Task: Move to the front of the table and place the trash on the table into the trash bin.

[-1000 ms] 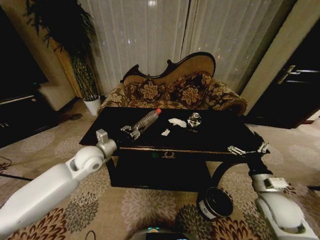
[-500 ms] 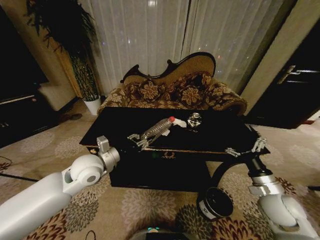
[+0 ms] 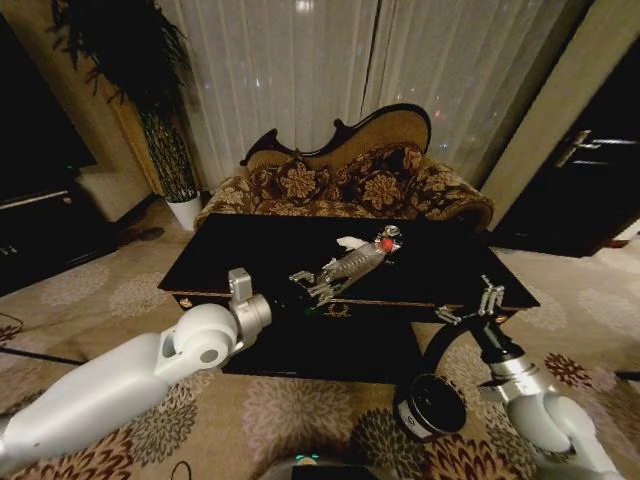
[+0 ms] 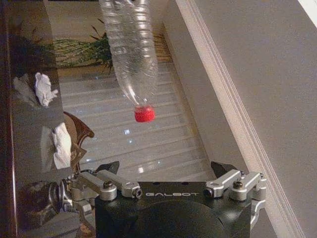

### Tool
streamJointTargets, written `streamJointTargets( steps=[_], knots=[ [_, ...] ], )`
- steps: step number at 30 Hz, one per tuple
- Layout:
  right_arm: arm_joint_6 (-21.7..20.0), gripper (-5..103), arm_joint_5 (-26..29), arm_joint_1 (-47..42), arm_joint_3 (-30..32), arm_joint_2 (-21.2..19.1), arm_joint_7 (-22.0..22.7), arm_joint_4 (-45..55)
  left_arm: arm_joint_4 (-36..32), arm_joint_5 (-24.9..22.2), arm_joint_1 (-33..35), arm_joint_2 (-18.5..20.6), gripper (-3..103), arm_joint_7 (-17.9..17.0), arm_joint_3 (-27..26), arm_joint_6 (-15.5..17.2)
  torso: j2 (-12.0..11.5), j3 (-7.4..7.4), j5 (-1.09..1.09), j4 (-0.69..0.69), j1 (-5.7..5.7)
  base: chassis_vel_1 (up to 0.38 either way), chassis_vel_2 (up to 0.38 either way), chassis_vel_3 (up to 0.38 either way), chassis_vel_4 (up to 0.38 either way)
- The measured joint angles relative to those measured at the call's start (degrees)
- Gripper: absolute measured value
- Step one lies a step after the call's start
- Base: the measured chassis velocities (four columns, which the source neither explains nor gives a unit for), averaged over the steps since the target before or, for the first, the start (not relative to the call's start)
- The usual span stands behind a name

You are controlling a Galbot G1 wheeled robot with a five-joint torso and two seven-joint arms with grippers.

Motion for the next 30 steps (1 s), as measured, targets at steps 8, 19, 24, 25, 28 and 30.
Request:
streamJointTargets(
  steps=[8, 19, 24, 25, 28, 30],
  knots=[
    [0.1, 100, -2.0, 1.0, -2.1, 0.9, 0.0, -0.3, -1.7, -1.2, -0.4, -2.0, 43, -1.9, 1.8, 0.3, 0.0, 0.0, 0.0, 0.0, 0.0, 0.0, 0.0, 0.0, 0.0],
    [-0.2, 100, -2.9, -1.5, -2.4, 3.9, -0.3, 3.6, 0.9, 0.3, -2.1, -5.8, 43, -2.2, 5.5, 0.4, 0.0, 0.0, 0.0, 0.0, 0.0, 0.0, 0.0, 0.0, 0.0],
    [0.3, 100, -4.1, -3.1, -2.5, 5.7, -0.3, 4.8, 2.5, 0.6, -4.7, -9.4, 43, -3.2, 8.0, 0.4, 0.0, 0.0, 0.0, -0.01, 0.0, 0.0, 0.0, 0.0, 0.0],
    [0.4, 100, -4.4, -3.4, -2.5, 6.2, -0.3, 5.0, 2.6, 0.6, -5.0, -10.2, 43, -3.4, 8.6, 0.5, 0.0, 0.0, 0.0, -0.01, 0.0, 0.0, 0.0, 0.0, 0.0],
    [0.7, 100, -5.1, -3.6, -2.8, 6.8, -0.3, 5.1, 2.6, 0.6, -5.6, -11.0, 43, -3.8, 9.5, 0.5, 0.0, 0.0, 0.0, -0.01, 0.0, 0.0, 0.0, 0.0, 0.0],
    [0.8, 100, -5.7, -3.7, -3.1, 7.2, -0.3, 5.1, 2.4, 0.5, -5.9, -11.7, 43, -4.0, 10.6, 0.6, 0.0, 0.0, 0.0, 0.0, 0.0, 0.0, 0.0, 0.0, 0.0]
  ],
)
